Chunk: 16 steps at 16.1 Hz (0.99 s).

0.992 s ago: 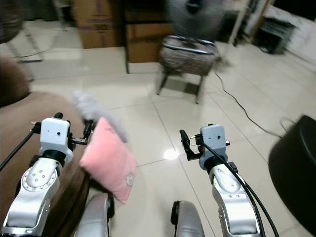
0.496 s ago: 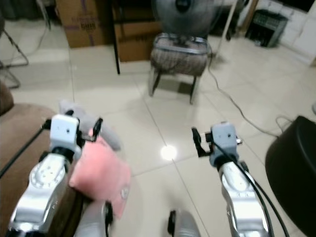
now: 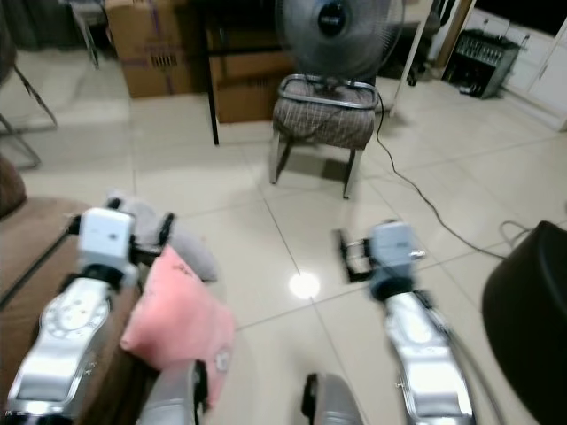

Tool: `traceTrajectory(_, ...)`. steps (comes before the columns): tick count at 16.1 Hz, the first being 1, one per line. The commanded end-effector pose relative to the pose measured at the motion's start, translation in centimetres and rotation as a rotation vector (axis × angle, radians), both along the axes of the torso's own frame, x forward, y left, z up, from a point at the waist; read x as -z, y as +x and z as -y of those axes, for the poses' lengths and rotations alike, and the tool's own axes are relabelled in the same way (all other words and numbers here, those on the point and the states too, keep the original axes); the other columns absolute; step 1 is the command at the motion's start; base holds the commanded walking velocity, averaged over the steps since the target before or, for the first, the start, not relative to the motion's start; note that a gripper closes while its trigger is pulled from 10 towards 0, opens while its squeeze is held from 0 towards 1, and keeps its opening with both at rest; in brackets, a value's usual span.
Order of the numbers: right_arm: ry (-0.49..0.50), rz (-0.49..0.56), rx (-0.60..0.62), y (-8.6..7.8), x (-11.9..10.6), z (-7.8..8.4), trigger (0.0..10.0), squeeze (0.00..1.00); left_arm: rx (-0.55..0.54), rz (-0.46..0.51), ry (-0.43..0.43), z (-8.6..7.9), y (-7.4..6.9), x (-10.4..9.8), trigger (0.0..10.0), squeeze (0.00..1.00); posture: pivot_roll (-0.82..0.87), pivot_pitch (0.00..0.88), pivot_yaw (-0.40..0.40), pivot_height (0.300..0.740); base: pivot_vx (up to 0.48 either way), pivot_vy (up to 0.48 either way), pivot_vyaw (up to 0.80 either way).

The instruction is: Move the pillow to the sofa from floor

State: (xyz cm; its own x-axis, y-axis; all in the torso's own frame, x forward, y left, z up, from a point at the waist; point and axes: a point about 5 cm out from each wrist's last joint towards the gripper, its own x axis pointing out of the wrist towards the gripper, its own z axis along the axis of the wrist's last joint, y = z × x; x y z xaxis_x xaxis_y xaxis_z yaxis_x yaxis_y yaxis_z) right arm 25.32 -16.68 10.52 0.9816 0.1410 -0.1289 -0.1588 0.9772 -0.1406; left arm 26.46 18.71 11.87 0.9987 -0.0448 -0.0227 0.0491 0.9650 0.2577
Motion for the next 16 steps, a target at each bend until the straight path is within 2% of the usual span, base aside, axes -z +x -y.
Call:
traceTrajectory(1, -0.019, 0.007, 0.024, -0.05, -0.26, 0.96, 10.0, 0.00, 0.026, 0.001, -0.005, 0.61, 0.06, 0.01, 10.0, 0.25, 0.01, 0.000, -0.025, 0.605, 0.304, 0.000, 0.00)
traceTrajectory(12, -0.006, 0.004, 0.010, -0.15, -0.30, 0.61, 10.0, 0.00, 0.018, -0.004, 0.004, 0.43, -0.17, 0.17, 10.0, 0.24, 0.02, 0.000, -0.028, 0.605, 0.300, 0.000, 0.00)
traceTrajectory(16, -0.002, -0.010, 0.001, -0.05, -0.17, 0.60, 10.0, 0.00, 0.010, -0.005, 0.007, 0.55, -0.14, 0.25, 10.0, 0.23, 0.02, 0.000, -0.030, 0.605, 0.000, 0.000, 0.00)
